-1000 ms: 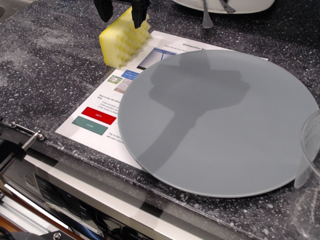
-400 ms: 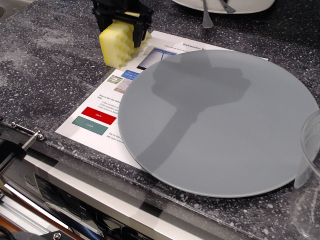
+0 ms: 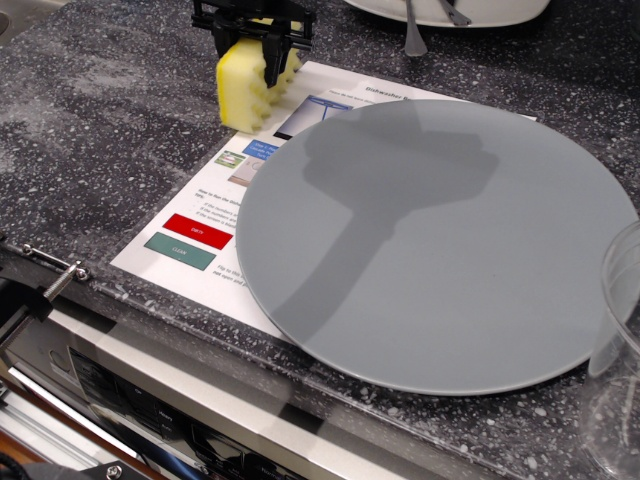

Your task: Pick up sponge and wipe plate

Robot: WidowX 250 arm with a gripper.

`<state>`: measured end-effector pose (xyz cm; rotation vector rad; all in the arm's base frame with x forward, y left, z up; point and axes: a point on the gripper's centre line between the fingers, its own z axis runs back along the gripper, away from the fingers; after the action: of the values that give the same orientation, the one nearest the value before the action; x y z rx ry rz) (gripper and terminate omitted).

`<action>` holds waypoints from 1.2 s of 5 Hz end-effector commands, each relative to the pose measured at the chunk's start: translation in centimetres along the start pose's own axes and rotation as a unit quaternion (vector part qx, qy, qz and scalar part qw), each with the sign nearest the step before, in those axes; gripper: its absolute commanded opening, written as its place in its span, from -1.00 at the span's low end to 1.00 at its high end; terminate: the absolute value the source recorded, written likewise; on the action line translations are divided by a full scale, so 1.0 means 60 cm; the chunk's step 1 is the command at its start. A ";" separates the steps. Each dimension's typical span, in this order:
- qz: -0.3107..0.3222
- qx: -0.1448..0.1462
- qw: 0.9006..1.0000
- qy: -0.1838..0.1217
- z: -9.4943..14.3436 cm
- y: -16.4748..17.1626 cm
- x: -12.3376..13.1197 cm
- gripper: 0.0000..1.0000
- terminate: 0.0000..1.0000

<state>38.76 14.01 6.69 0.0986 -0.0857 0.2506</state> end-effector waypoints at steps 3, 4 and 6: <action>-0.042 -0.064 0.997 -0.015 0.128 -0.100 -0.074 -1.00 -1.00; -0.076 -0.047 0.996 -0.021 0.088 -0.103 -0.093 -1.00 -1.00; -0.113 -0.038 0.992 -0.034 0.056 -0.113 -0.133 -1.00 -1.00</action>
<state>31.84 4.49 7.02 0.0277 -0.1110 0.0169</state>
